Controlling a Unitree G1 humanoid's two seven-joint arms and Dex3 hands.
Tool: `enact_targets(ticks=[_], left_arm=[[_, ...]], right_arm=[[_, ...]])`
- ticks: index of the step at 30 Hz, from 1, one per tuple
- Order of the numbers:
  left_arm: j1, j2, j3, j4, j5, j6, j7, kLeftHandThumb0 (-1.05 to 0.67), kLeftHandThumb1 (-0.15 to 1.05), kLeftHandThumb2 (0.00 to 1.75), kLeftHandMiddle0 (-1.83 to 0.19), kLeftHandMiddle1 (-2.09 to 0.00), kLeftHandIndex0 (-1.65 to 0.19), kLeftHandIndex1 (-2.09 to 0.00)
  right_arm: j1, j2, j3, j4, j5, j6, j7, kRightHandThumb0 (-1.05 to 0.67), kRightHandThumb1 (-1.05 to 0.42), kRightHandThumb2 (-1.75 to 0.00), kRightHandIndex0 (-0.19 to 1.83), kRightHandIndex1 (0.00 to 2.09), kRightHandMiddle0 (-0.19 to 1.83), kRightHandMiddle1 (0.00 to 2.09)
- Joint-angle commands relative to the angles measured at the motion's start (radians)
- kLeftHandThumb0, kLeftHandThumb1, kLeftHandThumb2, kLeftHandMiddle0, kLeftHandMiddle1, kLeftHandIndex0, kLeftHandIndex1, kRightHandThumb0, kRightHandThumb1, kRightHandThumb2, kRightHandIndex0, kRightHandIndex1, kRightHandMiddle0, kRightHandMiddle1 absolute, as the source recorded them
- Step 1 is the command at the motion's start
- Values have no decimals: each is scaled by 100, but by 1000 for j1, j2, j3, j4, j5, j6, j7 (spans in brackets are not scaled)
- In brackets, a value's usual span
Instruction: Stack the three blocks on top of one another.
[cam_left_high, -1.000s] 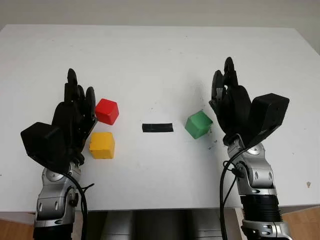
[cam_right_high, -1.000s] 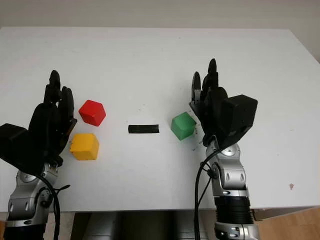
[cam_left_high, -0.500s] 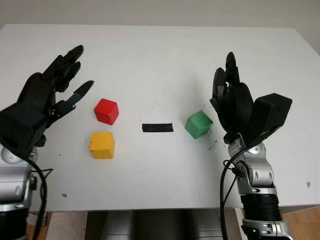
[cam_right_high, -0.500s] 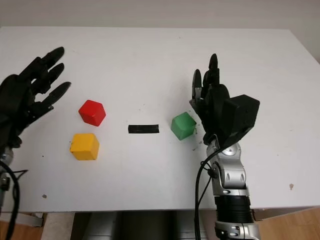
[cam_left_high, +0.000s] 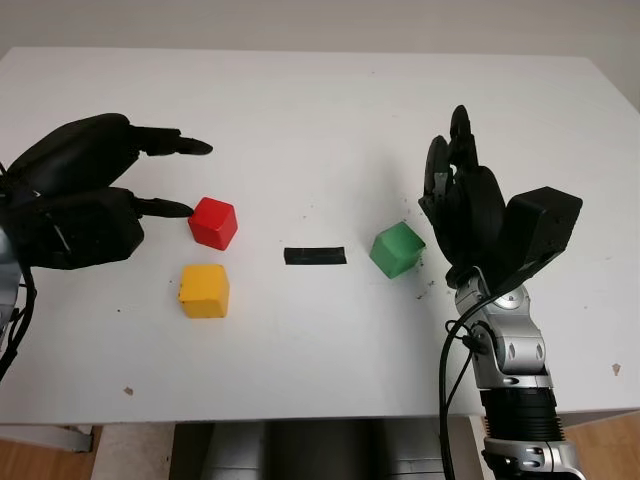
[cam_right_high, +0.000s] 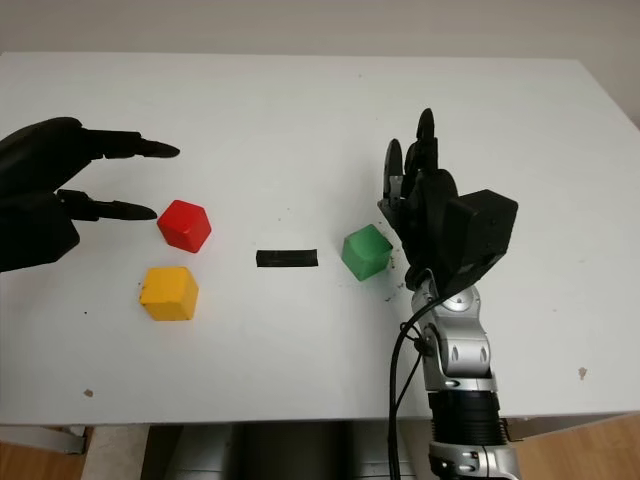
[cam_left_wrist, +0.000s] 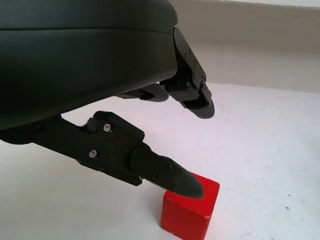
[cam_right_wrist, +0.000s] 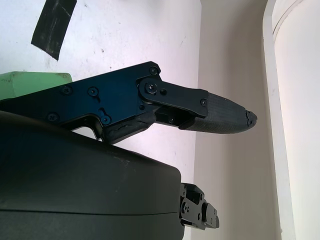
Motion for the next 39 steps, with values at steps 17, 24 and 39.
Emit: enact_targets(ticks=[17,24,39], left_arm=[[-60,-5,-95,6,119,16,-36,-60,86,6,-9,-4,-52,-9],[-41,-5,-99,15,171,-31,3,-58,87,6,-8,-5,-52,-9],[-41,-35,-136,74,242,-61,83,-54,88,5,-8,-5,-55,-13]], right_arm=[[1,0,-4,-9,-1,13,-4,-73,-105,-63,-19,0,-19,0],[5,2,-2,-17,0,20,-2,-71,-105,-65,-19,0,-19,0],[19,3,-4,-28,3,26,0,-71,-105,-65,-19,0,-19,0]])
